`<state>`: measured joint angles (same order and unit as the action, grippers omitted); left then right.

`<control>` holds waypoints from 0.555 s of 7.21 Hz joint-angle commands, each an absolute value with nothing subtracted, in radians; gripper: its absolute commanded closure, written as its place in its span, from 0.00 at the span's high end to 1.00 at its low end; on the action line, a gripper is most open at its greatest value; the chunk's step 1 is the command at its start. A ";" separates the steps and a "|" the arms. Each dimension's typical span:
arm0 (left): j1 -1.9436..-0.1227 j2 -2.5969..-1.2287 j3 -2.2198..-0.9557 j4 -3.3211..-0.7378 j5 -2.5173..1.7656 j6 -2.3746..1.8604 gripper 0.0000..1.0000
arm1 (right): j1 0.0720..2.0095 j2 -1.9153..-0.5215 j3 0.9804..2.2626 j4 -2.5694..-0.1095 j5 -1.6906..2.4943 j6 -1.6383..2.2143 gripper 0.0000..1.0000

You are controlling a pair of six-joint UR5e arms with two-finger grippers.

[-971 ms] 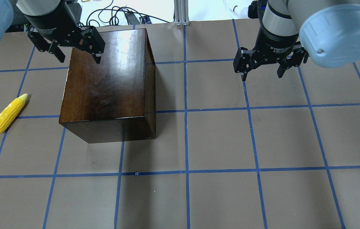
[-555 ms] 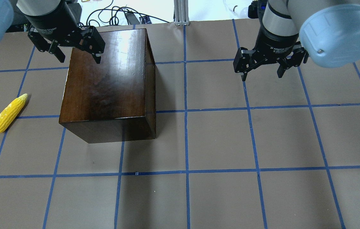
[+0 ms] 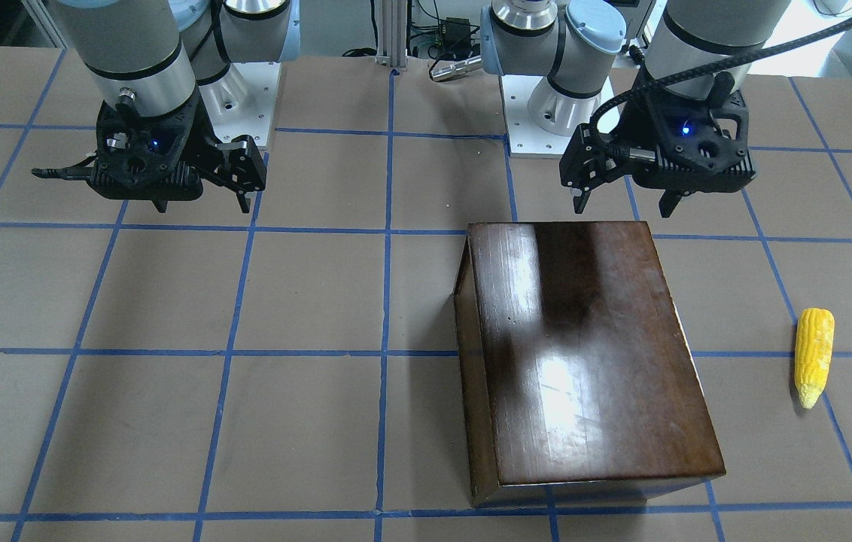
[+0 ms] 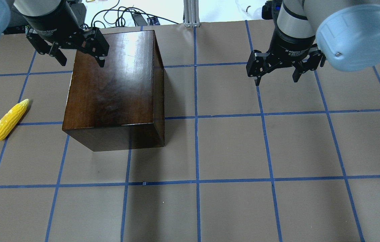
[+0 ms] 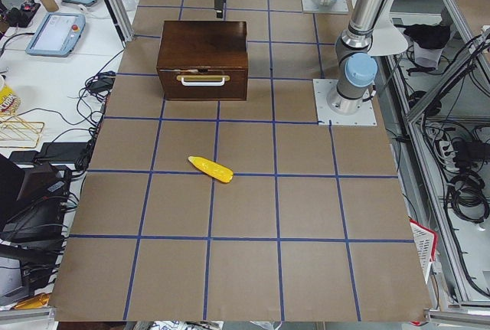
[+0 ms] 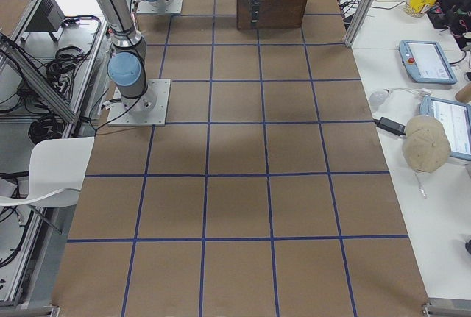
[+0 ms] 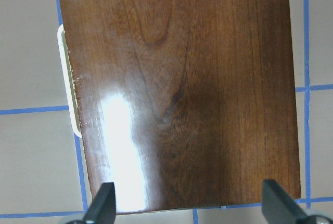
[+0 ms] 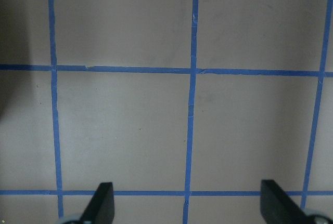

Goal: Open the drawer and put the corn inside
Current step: 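Move the left gripper off the cabinet top toward its drawer side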

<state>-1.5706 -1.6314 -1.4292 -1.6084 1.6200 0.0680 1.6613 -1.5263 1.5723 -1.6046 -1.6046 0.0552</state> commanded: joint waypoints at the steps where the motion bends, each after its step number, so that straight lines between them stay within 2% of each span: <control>1: -1.507 -1.631 -1.425 -1.609 1.615 0.084 1.00 | 1.661 -1.526 1.572 -1.605 -1.605 0.055 1.00; 4: -1.411 -1.678 -1.427 -1.602 1.570 0.222 1.00 | 1.661 -1.526 1.572 -1.605 -1.605 0.055 1.00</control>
<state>-1.4335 -1.6551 -1.4244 -1.6065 1.5981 0.1924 1.6613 -1.5263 1.5723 -1.6046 -1.6045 0.0552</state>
